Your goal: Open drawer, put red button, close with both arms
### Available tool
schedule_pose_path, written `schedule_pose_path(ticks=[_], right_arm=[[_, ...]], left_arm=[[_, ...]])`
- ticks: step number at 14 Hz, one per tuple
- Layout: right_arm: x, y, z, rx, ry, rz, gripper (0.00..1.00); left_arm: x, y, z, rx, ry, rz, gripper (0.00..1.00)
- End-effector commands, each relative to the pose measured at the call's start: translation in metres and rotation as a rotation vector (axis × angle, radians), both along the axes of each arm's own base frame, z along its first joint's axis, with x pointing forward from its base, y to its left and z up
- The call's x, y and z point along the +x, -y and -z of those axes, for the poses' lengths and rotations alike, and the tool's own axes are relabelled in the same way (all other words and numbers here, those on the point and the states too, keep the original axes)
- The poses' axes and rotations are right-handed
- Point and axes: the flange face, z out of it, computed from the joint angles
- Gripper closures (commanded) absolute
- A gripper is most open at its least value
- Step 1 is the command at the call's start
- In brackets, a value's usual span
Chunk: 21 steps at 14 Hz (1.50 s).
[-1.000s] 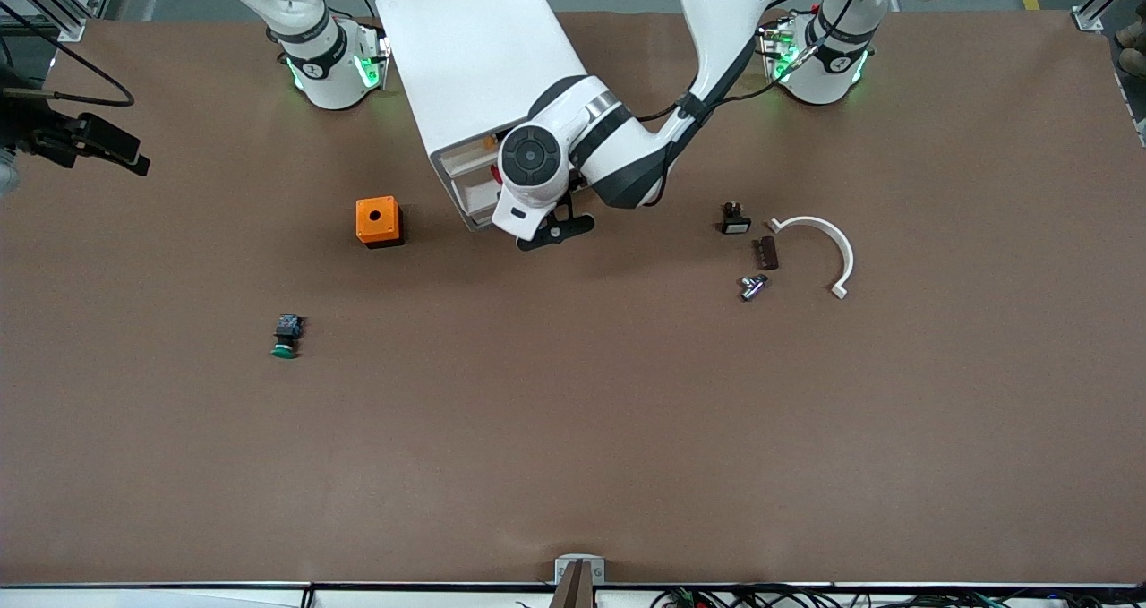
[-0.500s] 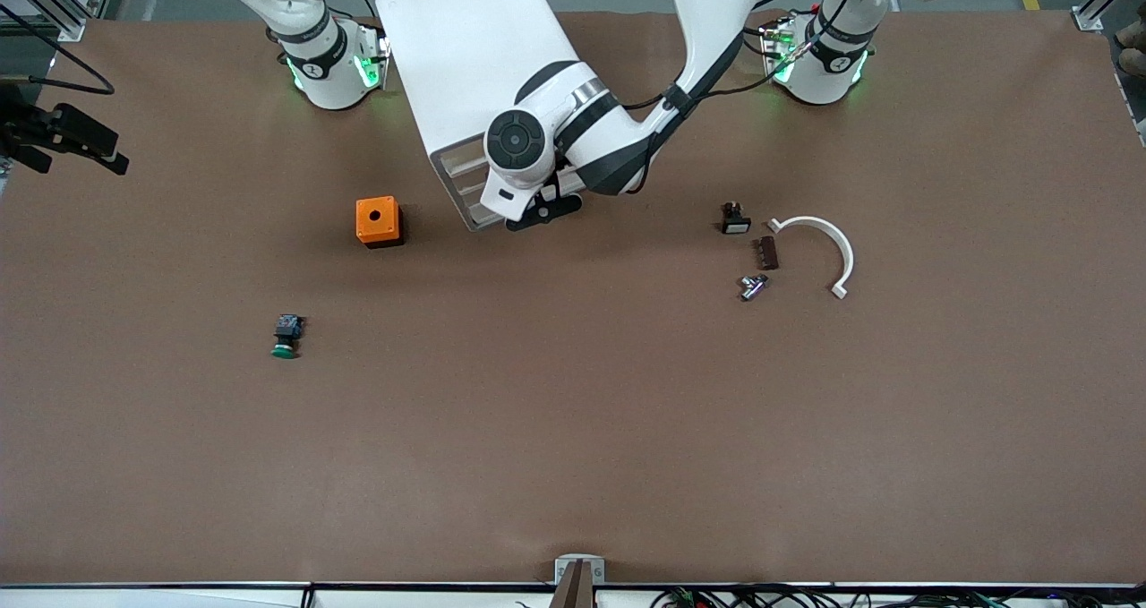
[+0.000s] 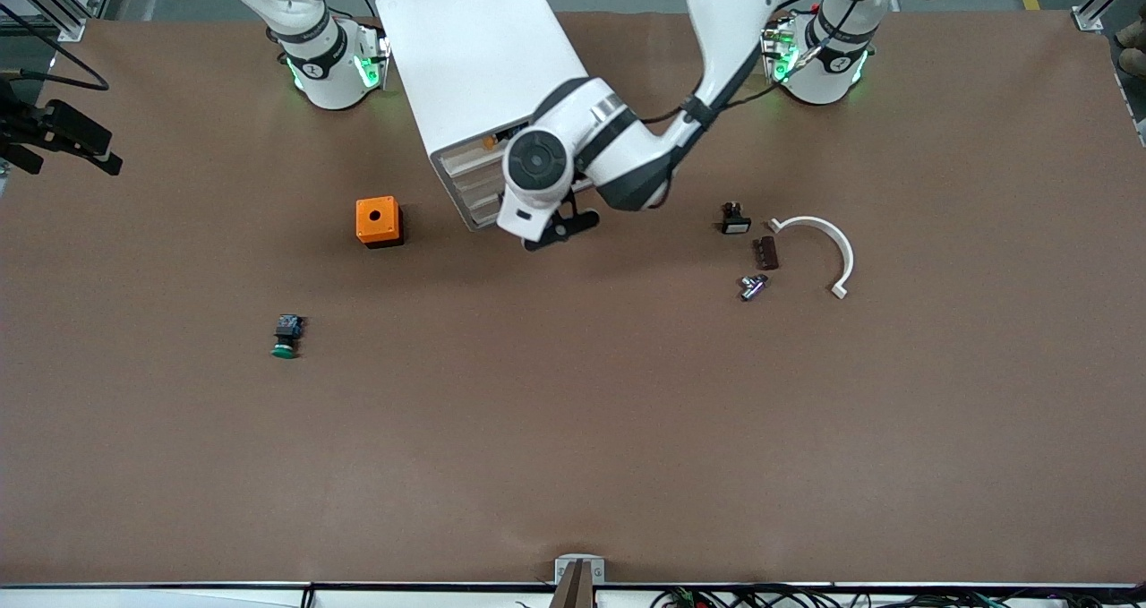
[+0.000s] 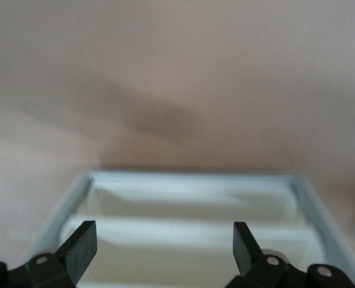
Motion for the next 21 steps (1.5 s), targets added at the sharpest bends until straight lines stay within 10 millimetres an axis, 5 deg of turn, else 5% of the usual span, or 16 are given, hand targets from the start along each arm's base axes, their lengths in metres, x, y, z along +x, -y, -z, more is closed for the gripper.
schedule_pose_path(ticks=[1,4,9,13,19,21], right_arm=[[0.003,0.0,-0.008,-0.014,0.013,-0.01,0.0],[0.002,0.005,-0.017,-0.019,0.029,0.001,0.0],[0.003,0.005,-0.019,-0.019,0.036,0.0,0.0],[0.009,0.003,-0.017,-0.021,0.036,-0.005,0.0],[0.009,0.005,-0.017,-0.022,0.034,-0.003,0.0],[0.009,0.002,-0.017,-0.021,0.034,-0.008,0.0]], left_arm=[[0.068,-0.069,-0.038,0.003,0.07,-0.093,0.0],[0.123,-0.139,-0.08,0.059,0.21,-0.145,0.0],[0.169,-0.246,-0.155,0.127,0.354,-0.166,0.0],[0.182,-0.334,-0.208,0.119,0.368,-0.076,0.0],[0.172,-0.449,-0.293,0.081,0.437,0.157,0.0],[0.16,-0.47,-0.307,0.075,0.414,0.223,0.0]])
